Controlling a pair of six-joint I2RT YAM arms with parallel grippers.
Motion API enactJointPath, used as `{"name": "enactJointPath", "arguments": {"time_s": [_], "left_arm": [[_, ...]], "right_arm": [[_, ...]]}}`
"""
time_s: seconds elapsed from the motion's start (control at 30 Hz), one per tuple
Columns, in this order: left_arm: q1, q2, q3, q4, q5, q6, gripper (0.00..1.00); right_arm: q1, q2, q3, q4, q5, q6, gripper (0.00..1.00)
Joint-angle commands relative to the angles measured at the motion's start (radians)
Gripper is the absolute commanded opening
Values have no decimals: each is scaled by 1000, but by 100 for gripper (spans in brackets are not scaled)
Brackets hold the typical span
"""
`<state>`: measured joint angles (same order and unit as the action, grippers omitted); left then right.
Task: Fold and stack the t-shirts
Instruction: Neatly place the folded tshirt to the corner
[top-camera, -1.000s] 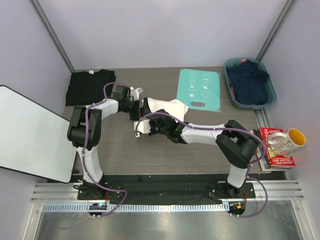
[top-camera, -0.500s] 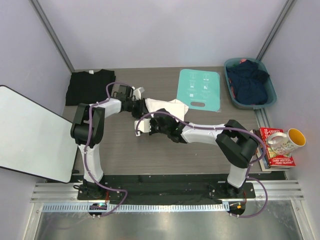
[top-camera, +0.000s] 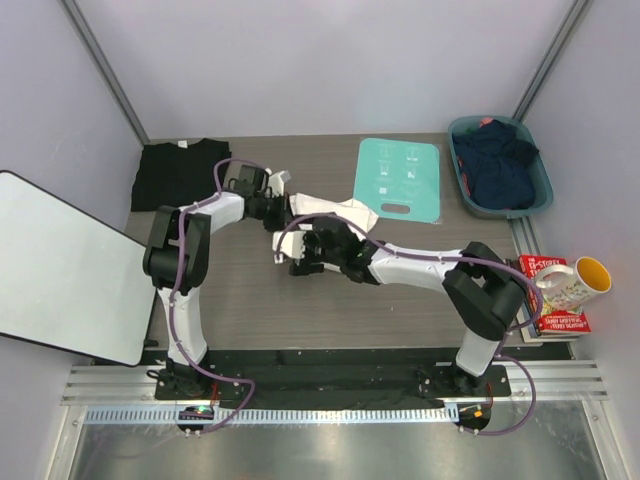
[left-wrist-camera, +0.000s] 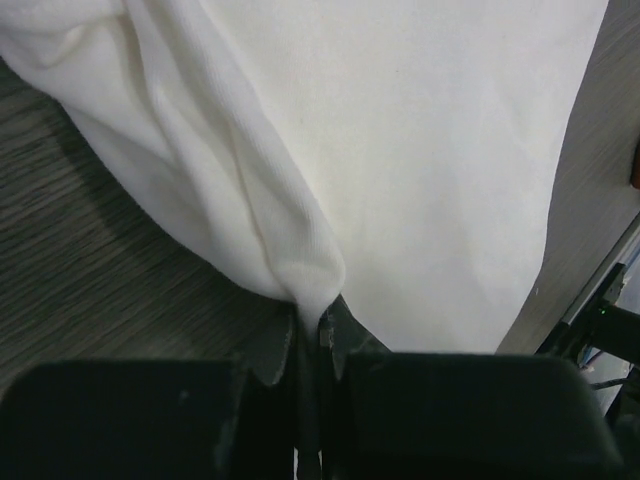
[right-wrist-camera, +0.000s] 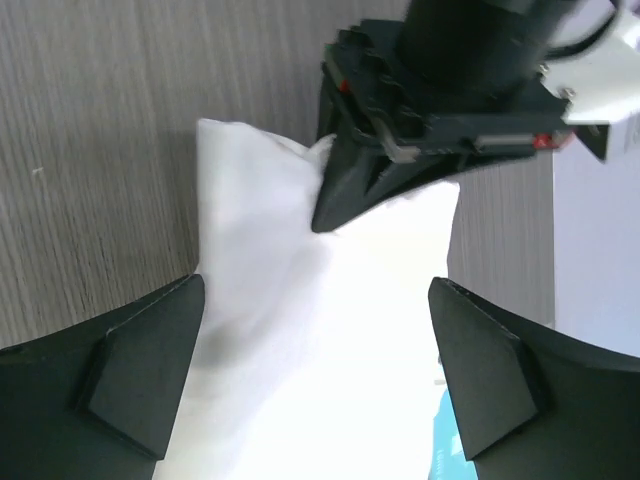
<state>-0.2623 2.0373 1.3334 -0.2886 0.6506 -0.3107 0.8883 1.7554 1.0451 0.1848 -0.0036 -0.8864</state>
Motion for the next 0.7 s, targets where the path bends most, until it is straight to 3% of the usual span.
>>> {"name": "enactJointPath", "arguments": {"time_s": [0.0,0.2,0.4,0.67], "left_arm": [[11,-31,81,-73,-46,62,0],[20,-34,157,-152,-98,104,0],[52,-3,294,-257,-154,162,0],[106,38,487,-418,-285,295,0]], "right_arm": [[-57,-122,38,12,-26,256,100],[-152,-227,40,-77,-1,441,100],[-271,-273,7,-150,57,409,100],[-311,-329,-39,-131,86,357,100]]}}
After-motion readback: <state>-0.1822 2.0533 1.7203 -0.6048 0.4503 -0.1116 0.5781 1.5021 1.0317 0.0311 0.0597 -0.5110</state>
